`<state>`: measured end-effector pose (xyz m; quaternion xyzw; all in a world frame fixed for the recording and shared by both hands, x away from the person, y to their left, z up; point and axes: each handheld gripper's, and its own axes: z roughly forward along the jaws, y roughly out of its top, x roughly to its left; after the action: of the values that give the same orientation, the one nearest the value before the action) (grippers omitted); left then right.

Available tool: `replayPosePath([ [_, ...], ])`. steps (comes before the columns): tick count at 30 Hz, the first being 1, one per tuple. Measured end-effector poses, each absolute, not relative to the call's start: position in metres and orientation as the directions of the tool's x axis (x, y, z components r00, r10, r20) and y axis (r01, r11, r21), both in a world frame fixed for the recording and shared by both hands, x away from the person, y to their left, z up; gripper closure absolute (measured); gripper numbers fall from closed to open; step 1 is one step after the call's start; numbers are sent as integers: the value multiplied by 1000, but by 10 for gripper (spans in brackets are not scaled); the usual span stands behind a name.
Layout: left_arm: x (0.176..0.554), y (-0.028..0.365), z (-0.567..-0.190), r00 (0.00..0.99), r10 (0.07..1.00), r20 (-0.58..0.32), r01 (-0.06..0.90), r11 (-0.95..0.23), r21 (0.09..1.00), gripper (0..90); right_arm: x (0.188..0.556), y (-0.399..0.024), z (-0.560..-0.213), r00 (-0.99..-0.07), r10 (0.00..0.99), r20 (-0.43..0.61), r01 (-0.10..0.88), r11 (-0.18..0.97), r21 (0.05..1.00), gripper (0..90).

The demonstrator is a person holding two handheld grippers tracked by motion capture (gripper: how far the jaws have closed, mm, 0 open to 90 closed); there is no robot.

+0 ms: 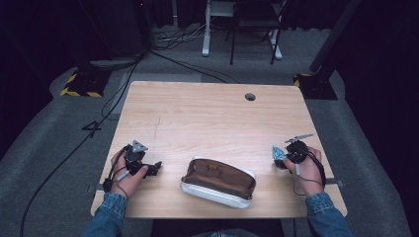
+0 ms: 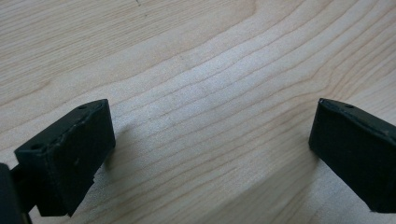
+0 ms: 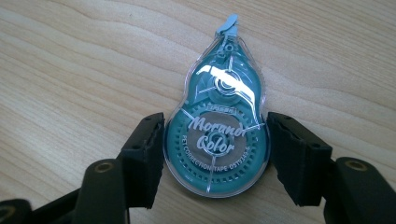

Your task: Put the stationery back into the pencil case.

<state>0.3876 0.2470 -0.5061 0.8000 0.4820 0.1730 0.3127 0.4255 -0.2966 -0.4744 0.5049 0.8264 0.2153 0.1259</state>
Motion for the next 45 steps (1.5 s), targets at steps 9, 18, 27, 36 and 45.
replayPosePath([
  [9,388,247,-506,476,879,-24,662,-340,668,6,423,-298,-464,-455,891,12,769,386,510,395],
  [18,388,247,-506,476,879,-24,662,-340,668,6,417,-297,-447,-464,885,27,750,376,545,395],
  [27,388,247,-506,477,879,-26,663,-340,667,6,409,-291,-429,-478,878,20,724,381,575,395],
  [36,388,247,-506,475,879,-25,663,-340,667,6,400,-284,-411,-507,862,10,691,400,601,395],
  [45,388,247,-506,476,879,-26,662,-339,668,6,391,-277,-398,-533,846,2,664,417,621,395],
])
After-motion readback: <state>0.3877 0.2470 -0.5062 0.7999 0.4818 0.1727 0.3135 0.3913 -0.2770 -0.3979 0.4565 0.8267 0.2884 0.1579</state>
